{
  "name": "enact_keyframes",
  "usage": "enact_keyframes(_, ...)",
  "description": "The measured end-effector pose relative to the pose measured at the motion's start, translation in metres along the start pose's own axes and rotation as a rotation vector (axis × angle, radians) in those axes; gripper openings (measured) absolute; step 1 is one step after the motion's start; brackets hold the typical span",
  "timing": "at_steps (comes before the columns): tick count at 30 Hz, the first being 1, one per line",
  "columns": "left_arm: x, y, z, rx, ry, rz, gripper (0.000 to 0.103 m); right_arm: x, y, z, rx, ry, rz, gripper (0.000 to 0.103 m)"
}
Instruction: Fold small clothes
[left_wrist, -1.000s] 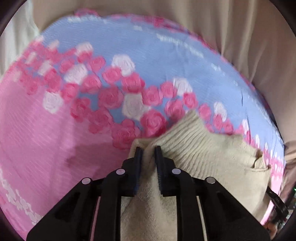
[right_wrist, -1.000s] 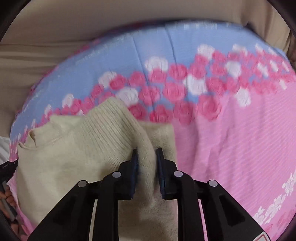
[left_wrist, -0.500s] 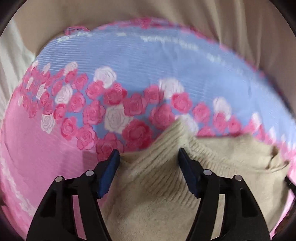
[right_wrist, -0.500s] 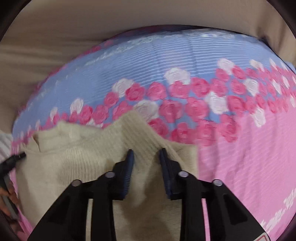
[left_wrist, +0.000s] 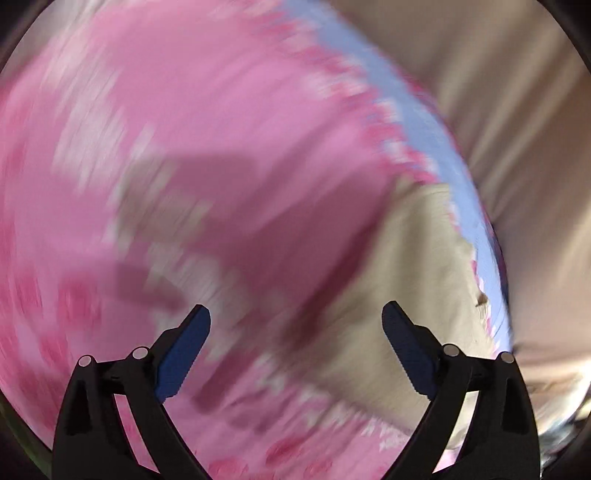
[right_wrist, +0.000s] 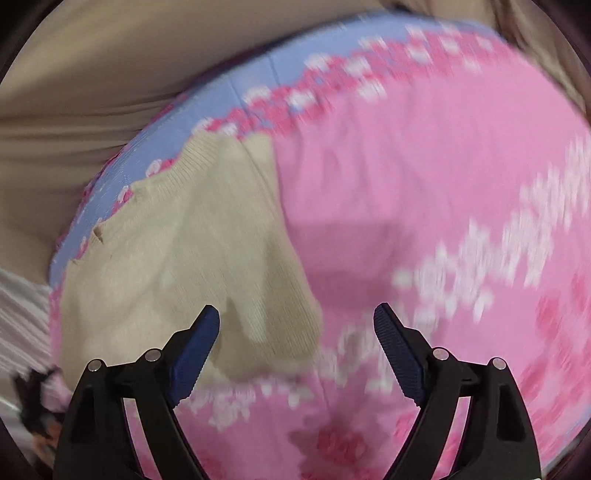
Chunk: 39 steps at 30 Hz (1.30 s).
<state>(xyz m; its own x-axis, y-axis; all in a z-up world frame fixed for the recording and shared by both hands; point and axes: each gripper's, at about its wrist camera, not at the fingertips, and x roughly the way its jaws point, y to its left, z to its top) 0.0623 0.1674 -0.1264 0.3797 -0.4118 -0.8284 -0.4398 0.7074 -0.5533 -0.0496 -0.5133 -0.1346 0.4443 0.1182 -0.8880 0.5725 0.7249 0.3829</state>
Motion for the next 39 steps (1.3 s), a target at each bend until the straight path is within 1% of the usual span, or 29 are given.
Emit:
enact_keyframes(1,0.004,0.006,-0.005,-0.026,0.010,-0.006,0.091,0.004,-0.005,-0.003,0.041,0.008,0.035,0.084)
enact_keyframes(3,0.002,-0.001,-0.012,0.000,-0.037,-0.017,0.091,0.013,-0.006,-0.006,0.102,0.015,0.105,0.084)
enact_keyframes(5,0.012,-0.019,-0.018,0.024,-0.001,-0.069,0.091,0.024,0.005,-0.006,0.112,0.023,0.149,0.084)
enact_keyframes(6,0.019,-0.027,-0.021,0.029,0.016,-0.065,0.092,0.027,0.011,-0.005,0.097,0.016,0.126,0.085)
enact_keyframes(7,0.024,-0.036,-0.023,0.048,-0.004,-0.018,0.094,0.028,0.021,-0.004,0.059,-0.008,0.094,0.079)
enact_keyframes(8,0.027,-0.040,-0.023,0.068,-0.021,0.010,0.092,0.030,0.027,-0.001,0.039,0.001,0.093,0.034)
enact_keyframes(9,0.028,-0.046,-0.023,0.091,-0.027,0.050,0.072,0.031,0.029,0.001,0.052,0.013,0.103,0.025)
enact_keyframes(10,0.026,-0.053,-0.022,0.116,-0.034,0.043,0.043,0.024,0.030,0.004,0.057,-0.008,0.103,0.024)
enact_keyframes(11,0.027,-0.055,-0.020,0.111,0.008,-0.033,0.014,0.013,0.034,0.005,0.033,-0.030,0.094,0.022)
enact_keyframes(13,0.014,-0.054,-0.016,0.065,0.019,-0.056,0.012,-0.009,0.038,0.007,-0.005,-0.058,0.075,0.021)
enact_keyframes(15,-0.006,-0.055,-0.016,0.065,0.011,-0.077,0.012,-0.026,0.034,0.004,-0.002,-0.064,0.081,0.021)
enact_keyframes(17,-0.007,-0.049,-0.020,0.051,0.040,-0.078,0.013,-0.018,0.028,0.000,-0.032,-0.025,0.026,0.025)
enact_keyframes(18,0.000,-0.047,-0.024,0.052,0.065,-0.066,0.014,-0.006,0.025,-0.002,-0.050,0.010,-0.010,0.028)
enact_keyframes(19,0.012,-0.045,-0.026,0.056,0.086,-0.053,0.016,0.009,0.020,-0.003,-0.053,0.053,-0.045,0.035)
enact_keyframes(20,0.023,-0.040,-0.029,0.054,0.100,-0.025,0.021,0.020,0.013,-0.002,-0.027,0.088,-0.056,0.041)
enact_keyframes(22,0.025,-0.034,-0.032,0.023,0.065,-0.032,0.029,0.007,0.008,-0.001,0.044,0.041,-0.039,0.041)
enact_keyframes(23,0.020,-0.035,-0.032,0.006,0.042,-0.025,0.044,-0.009,0.011,0.001,0.050,-0.027,-0.075,0.047)
enact_keyframes(24,0.017,-0.034,-0.032,0.001,0.032,-0.014,0.069,-0.027,0.019,0.003,0.021,-0.105,-0.118,0.048)
enact_keyframes(25,0.017,-0.036,-0.031,-0.008,0.021,0.017,0.081,-0.042,0.031,0.005,-0.033,-0.171,-0.132,0.048)
enact_keyframes(26,0.017,-0.036,-0.032,-0.015,0.010,0.031,0.087,-0.050,0.043,0.008,-0.082,-0.202,-0.121,0.048)
enact_keyframes(28,0.026,-0.035,-0.032,-0.027,0.028,0.012,0.086,-0.052,0.073,0.012,-0.186,-0.189,-0.051,0.048)
enact_keyframes(30,0.031,-0.045,-0.034,0.004,0.008,0.024,0.083,-0.034,0.120,0.006,-0.317,-0.114,-0.014,0.043)
enact_keyframes(31,0.033,-0.051,-0.035,0.031,0.011,0.043,0.081,-0.024,0.141,0.002,-0.380,-0.086,0.003,0.030)
enact_keyframes(32,0.035,-0.057,-0.033,0.053,0.012,0.055,0.066,-0.011,0.165,-0.005,-0.446,-0.057,0.015,0.018)
enact_keyframes(33,0.036,-0.060,-0.032,0.067,0.029,0.026,0.047,0.003,0.187,-0.012,-0.501,-0.032,0.027,0.015)
enact_keyframes(34,0.039,-0.064,-0.030,0.072,0.054,0.005,0.044,0.012,0.199,-0.016,-0.534,-0.020,0.030,0.007)
enact_keyframes(35,0.039,-0.066,-0.029,0.069,0.057,0.013,0.033,0.025,0.219,-0.022,-0.589,-0.010,0.014,0.004)
enact_keyframes(36,0.038,-0.066,-0.027,0.057,0.063,-0.007,0.024,0.040,0.232,-0.024,-0.631,0.004,-0.011,0.004)
enact_keyframes(39,0.025,-0.068,-0.025,0.029,0.058,-0.053,0.019,0.093,0.246,-0.026,-0.681,0.109,-0.083,0.004)
